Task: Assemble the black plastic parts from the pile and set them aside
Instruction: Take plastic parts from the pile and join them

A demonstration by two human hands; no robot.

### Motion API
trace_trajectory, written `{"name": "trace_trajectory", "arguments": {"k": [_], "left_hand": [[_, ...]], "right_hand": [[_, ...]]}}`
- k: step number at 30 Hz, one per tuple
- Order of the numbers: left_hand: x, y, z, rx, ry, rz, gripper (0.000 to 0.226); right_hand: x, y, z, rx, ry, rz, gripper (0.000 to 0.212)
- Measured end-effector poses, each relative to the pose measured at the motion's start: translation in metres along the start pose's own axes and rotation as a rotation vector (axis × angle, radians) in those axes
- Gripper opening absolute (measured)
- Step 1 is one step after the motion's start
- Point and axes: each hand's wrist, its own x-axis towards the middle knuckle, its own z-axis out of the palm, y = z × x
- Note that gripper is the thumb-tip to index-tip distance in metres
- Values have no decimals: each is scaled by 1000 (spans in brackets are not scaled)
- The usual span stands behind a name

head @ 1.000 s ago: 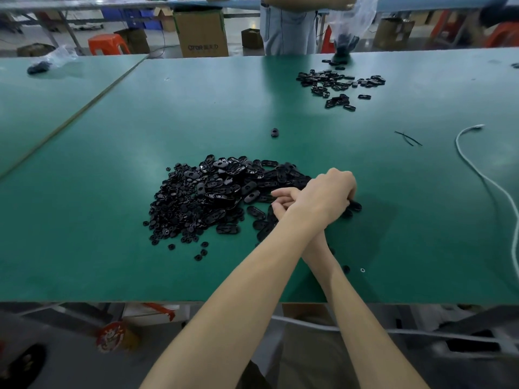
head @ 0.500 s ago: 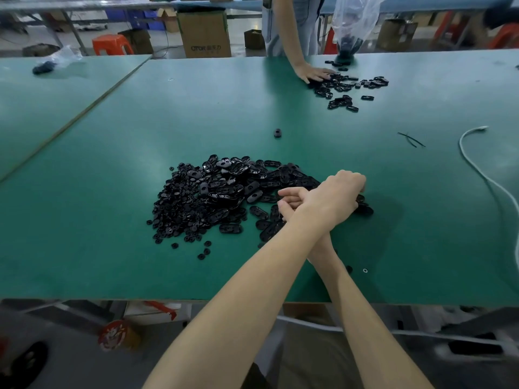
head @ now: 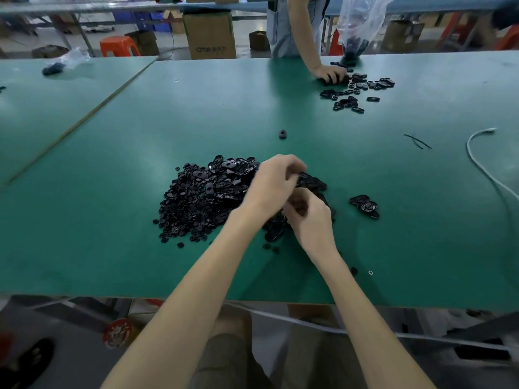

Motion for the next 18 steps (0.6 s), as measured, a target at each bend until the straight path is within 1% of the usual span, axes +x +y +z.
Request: {"name": "trace_trajectory", "arguments": {"k": [4, 6, 12, 16, 18], "left_hand": [[-18, -46, -31, 369, -8, -107, 23], [-26, -60, -38, 456, 7, -126, 24], [-32, -67, -24, 537, 49, -87, 29], [-28, -64, -11, 561, 78, -157, 31], [-26, -64, -9, 517, 91, -198, 29]], "right_hand": [[0, -1, 3, -4, 40, 9, 18], [0, 0, 3, 0, 44, 25, 17], [-1, 0, 3, -9, 39, 44, 17], [-2, -1, 2, -31, 37, 37, 17], [-2, -2, 2, -31, 40, 40, 16]]}}
